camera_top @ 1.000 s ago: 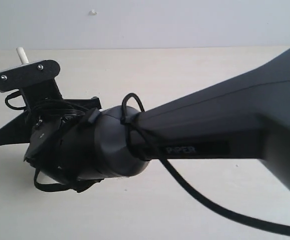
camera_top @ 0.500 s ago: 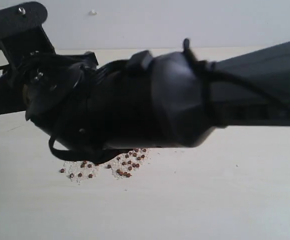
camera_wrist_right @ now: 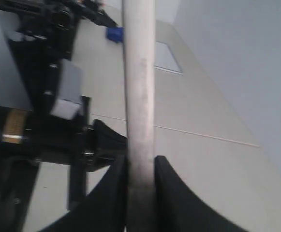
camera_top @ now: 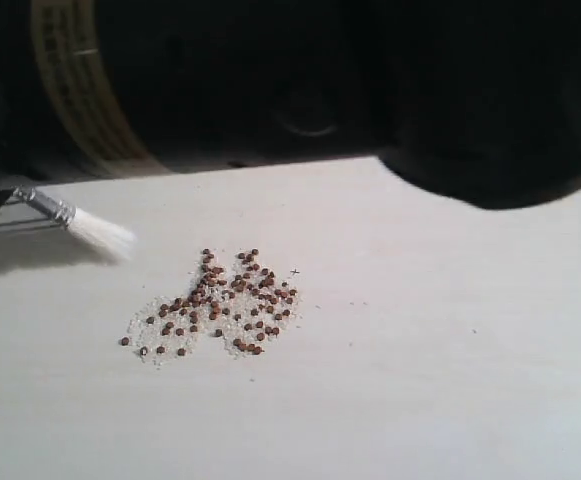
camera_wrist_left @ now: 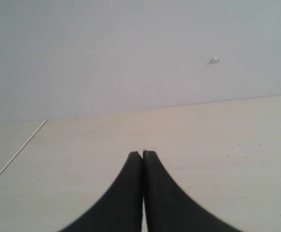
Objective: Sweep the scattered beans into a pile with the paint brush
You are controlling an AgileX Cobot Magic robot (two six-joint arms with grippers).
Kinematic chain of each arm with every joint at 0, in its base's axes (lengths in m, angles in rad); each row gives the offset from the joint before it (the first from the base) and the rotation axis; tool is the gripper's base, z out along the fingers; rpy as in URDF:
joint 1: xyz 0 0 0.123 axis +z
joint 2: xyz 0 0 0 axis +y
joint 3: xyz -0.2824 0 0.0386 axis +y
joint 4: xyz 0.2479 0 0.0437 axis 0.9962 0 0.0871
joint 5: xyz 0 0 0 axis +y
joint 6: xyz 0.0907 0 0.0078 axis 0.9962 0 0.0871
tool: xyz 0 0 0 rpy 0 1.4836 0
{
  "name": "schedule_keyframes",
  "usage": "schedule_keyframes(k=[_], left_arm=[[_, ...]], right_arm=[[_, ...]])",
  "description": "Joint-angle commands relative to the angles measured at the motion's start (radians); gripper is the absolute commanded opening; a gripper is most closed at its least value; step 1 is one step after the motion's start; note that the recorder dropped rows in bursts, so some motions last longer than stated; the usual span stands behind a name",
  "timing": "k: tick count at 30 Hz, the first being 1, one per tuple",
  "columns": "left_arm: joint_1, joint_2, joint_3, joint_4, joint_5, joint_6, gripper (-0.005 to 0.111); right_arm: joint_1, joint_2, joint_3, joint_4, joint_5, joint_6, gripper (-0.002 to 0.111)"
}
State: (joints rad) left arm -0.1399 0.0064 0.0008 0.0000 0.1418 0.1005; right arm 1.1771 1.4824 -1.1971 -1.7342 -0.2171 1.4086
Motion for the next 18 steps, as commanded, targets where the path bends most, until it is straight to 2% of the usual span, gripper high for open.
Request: schedule_keyframes(k=[1,8,12,18], left_arm=[[0.001,-0.006,-0.001,-0.007,-0.001,0.0,0.0],[0.001,-0.006,-0.001,-0.007,-0.001,0.0,0.0],[0.001,-0.006,-0.001,-0.007,-0.001,0.0,0.0],[0.001,-0.006,-0.001,-0.007,-0.001,0.0,0.0]], right_arm=[[-0.004,-0.052,0.085,-0.01,-0.244,-0.028,0.0],[-0.004,-0.052,0.23,0.066,-0.3,-0.104,0.0],[-0.004,-0.052,0.263,0.142,-0.278,-0.131,0.0],[-0.004,-0.052,0.313,0.154,-0.226,-0.211,0.0]])
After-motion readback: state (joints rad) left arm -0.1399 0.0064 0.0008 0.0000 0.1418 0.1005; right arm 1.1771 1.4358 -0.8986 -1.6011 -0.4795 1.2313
